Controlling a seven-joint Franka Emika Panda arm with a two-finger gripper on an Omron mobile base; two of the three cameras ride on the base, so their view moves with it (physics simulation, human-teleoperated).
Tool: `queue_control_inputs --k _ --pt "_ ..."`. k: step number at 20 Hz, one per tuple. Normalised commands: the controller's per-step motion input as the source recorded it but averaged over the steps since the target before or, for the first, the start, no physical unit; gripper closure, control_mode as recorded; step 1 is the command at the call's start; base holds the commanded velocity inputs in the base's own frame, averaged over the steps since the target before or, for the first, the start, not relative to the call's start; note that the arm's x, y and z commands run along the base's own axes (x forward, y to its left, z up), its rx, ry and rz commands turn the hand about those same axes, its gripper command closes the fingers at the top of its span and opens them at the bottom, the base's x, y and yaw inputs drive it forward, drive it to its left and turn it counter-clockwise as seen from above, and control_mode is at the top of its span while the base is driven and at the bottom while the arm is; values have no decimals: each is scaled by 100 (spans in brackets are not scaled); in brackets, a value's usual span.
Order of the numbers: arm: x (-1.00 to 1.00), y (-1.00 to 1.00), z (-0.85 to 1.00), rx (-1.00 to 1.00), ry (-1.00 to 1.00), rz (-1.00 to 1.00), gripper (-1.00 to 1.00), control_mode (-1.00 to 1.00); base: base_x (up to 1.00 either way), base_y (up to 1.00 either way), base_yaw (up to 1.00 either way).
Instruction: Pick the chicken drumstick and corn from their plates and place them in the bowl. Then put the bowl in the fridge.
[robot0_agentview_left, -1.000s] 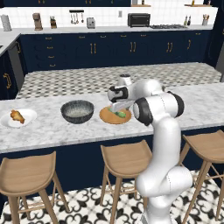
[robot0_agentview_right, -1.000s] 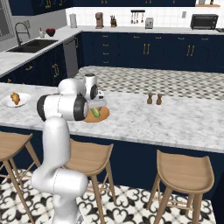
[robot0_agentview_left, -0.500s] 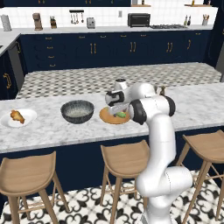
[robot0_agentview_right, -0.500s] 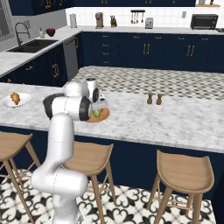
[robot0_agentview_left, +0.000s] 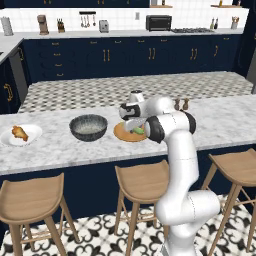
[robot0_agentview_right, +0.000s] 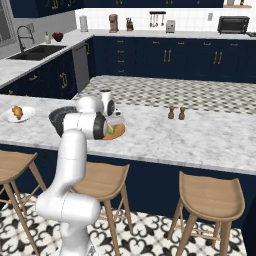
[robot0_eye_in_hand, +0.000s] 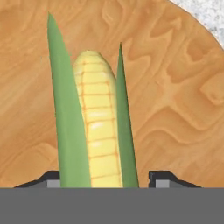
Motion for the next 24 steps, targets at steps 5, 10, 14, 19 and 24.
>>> queue_control_inputs --k 5,10,14,19,24 --pt "-61 15 -3 1 0 2 100 -100 0 0 0" --pt "-94 68 86 2 -7 18 100 -100 0 0 0" --pt "-72 85 74 8 0 19 100 -100 0 0 0" --pt "-33 87 82 16 -1 21 100 -100 0 0 0" --pt "53 63 55 16 -6 22 100 -100 0 0 0"
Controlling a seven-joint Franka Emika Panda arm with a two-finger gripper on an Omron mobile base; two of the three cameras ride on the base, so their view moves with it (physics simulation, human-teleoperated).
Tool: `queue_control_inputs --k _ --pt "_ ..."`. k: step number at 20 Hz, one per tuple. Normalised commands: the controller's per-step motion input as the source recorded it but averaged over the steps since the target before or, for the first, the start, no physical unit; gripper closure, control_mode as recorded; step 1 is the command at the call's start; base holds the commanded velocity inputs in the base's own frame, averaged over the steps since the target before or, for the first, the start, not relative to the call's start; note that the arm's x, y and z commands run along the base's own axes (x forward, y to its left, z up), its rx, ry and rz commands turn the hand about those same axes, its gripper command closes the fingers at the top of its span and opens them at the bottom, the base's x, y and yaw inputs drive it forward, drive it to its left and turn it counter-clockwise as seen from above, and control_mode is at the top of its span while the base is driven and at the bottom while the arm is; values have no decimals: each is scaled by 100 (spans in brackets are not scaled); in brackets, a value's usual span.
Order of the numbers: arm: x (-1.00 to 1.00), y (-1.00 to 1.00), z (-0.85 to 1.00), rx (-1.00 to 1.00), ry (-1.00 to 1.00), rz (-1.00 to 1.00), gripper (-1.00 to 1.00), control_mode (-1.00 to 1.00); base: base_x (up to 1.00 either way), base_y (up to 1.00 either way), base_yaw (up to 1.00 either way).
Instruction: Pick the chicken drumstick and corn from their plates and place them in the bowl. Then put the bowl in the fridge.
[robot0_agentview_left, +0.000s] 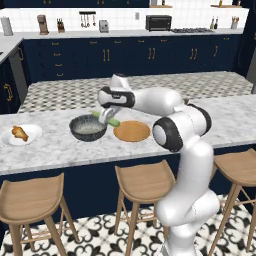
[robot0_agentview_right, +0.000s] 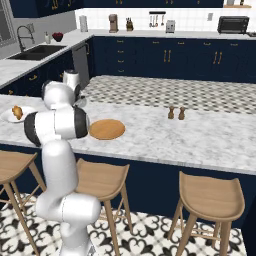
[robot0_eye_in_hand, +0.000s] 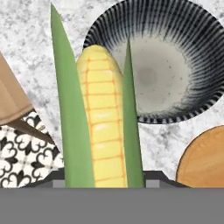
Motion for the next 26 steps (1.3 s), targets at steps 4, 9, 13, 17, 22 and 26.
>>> queue_control_inputs --k 4,9,13,17,22,26 --pt "44 54 3 1 -4 30 100 -100 0 0 0" --pt "63 27 -4 0 1 10 100 -100 0 0 0" --pt "69 5 -17 0 7 2 100 -100 0 0 0" --pt "12 9 -45 0 1 3 100 -100 0 0 0" --pt "1 29 -36 0 0 4 100 -100 0 0 0" --pt "2 11 -8 0 0 4 -100 -100 0 0 0"
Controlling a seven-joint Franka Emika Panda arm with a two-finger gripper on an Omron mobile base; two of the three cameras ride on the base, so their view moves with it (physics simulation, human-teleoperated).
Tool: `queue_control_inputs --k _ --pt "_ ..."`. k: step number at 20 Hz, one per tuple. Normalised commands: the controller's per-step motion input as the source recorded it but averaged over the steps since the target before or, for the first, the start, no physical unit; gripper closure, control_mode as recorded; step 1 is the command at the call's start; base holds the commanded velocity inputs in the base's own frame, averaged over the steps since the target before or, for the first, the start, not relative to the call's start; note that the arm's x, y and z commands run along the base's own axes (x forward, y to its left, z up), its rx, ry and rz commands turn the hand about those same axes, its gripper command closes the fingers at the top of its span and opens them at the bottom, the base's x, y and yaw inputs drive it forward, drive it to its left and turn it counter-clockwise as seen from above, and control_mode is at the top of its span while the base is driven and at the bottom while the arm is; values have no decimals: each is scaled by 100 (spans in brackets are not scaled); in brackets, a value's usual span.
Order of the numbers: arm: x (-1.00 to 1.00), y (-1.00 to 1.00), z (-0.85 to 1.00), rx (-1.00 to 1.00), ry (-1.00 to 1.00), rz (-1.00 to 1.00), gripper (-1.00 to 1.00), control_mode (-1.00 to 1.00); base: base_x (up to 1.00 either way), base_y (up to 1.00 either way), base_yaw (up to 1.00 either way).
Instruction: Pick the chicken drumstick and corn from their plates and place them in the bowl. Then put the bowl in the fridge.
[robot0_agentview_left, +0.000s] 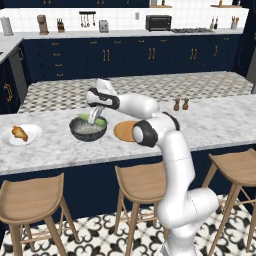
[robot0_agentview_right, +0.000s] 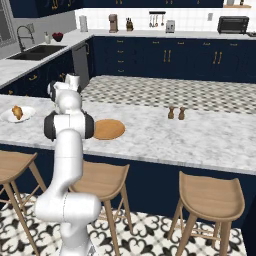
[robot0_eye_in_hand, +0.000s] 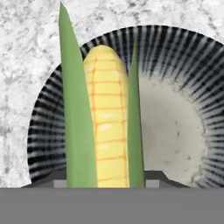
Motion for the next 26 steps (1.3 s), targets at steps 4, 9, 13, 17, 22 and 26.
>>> queue_control_inputs --k 4,9,13,17,22,26 --pt "0 3 -25 0 0 1 -100 -100 0 0 0" --pt "0 0 -11 0 0 1 -100 -100 0 0 0" --pt "0 0 0 0 0 1 -100 -100 0 0 0" --pt "-15 -1 44 0 0 1 -100 -100 0 0 0" --pt "-99 -1 51 -2 -4 -12 -100 -100 0 0 0" --pt "-100 -29 1 -11 -1 -28 -100 -100 0 0 0"
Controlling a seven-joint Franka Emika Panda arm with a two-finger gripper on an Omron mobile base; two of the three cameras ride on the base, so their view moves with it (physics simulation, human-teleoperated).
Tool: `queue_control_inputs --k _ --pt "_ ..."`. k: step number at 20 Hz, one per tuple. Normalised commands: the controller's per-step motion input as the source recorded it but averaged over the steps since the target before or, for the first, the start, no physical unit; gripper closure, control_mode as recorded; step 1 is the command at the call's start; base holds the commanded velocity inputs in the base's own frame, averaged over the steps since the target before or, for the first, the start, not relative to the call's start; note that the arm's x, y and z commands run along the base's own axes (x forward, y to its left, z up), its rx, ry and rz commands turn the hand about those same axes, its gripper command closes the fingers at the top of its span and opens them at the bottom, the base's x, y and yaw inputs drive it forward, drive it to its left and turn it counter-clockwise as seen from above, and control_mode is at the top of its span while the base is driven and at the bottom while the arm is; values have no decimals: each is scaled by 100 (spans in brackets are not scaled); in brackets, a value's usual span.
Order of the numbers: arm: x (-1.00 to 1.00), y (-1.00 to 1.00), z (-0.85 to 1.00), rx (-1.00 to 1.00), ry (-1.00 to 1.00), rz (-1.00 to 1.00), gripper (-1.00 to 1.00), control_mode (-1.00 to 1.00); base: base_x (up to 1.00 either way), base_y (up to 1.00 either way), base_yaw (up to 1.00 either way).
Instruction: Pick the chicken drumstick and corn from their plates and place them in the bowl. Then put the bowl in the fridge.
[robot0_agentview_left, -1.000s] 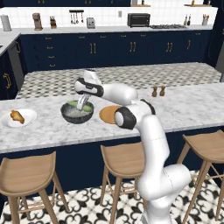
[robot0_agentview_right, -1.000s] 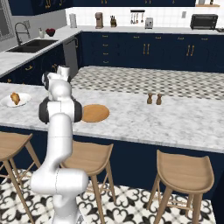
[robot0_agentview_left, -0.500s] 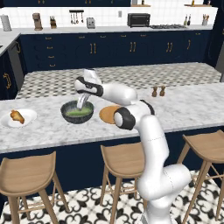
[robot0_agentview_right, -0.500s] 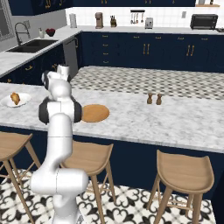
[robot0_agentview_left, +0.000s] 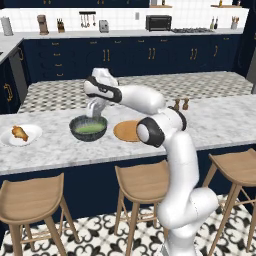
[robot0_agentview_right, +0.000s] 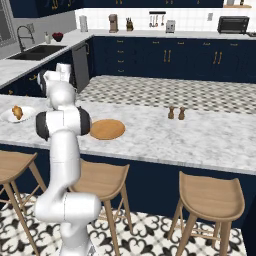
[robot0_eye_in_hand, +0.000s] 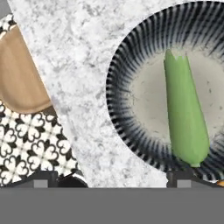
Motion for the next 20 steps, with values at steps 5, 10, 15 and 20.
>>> queue_control_inputs --k 5,10,15,20 --pt "-100 -60 -9 -6 -11 -30 -100 -100 0 0 0" --pt "-100 -32 0 -1 -20 -28 -100 -100 0 0 0" --pt "-100 -6 0 0 -26 -22 -100 -100 0 0 0" --pt "-31 -2 0 -1 -3 -5 -100 -100 0 0 0"
